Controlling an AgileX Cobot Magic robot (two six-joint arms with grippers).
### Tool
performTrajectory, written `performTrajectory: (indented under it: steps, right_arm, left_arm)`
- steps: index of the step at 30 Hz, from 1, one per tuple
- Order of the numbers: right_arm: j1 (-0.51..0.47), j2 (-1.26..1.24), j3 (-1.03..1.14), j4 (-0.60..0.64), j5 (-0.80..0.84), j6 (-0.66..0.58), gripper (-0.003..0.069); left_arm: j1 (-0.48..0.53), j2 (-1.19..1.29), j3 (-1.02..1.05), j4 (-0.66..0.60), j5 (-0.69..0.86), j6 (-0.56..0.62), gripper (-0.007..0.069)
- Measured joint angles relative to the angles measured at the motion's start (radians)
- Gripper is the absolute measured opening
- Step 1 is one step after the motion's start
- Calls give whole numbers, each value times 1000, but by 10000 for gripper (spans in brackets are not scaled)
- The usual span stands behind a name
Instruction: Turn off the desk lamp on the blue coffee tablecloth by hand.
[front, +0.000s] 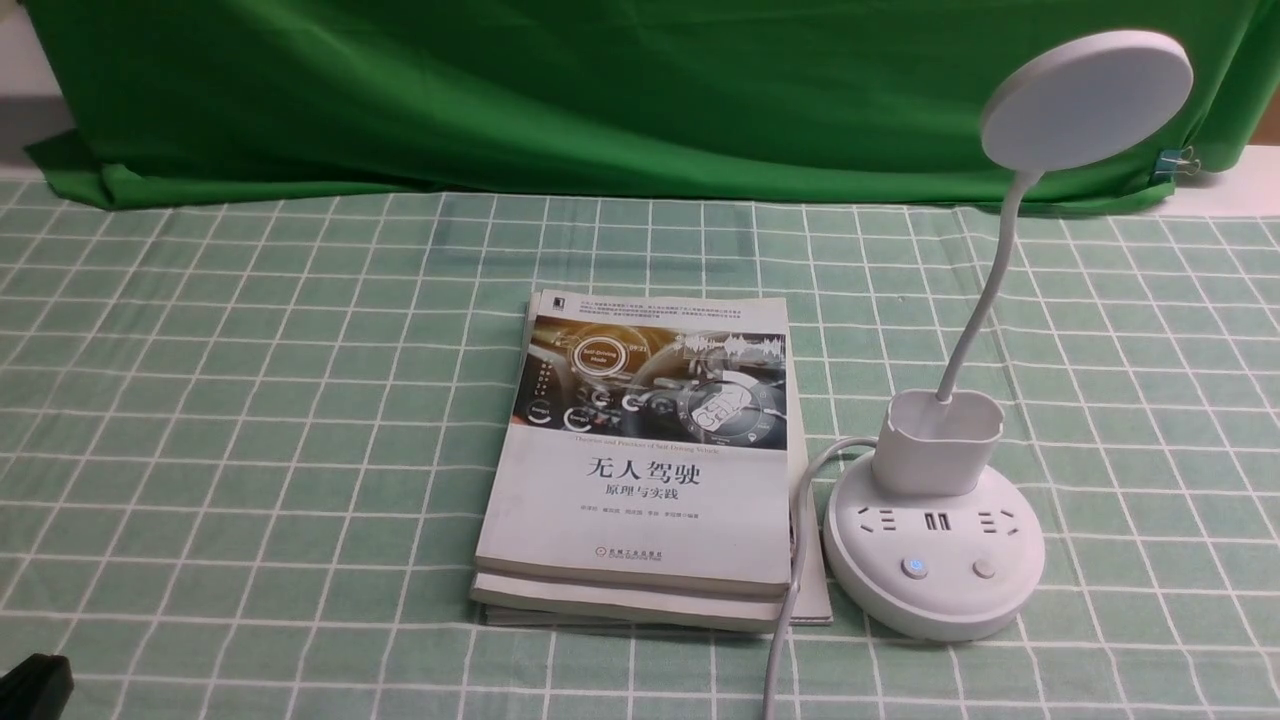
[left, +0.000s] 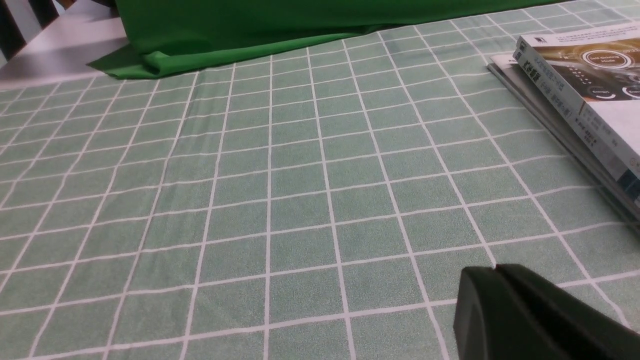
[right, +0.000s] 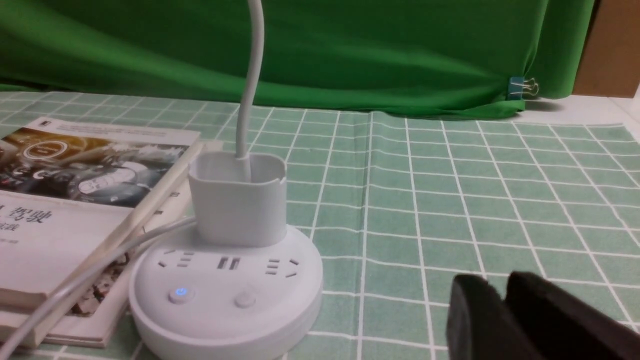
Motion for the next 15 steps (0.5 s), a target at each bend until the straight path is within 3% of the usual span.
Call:
performTrajectory:
  steps: [15]
  right_arm:
    - [0, 0, 0, -1, 0, 0, 153]
  left_arm:
    - [0, 0, 0, 0, 0, 0, 0]
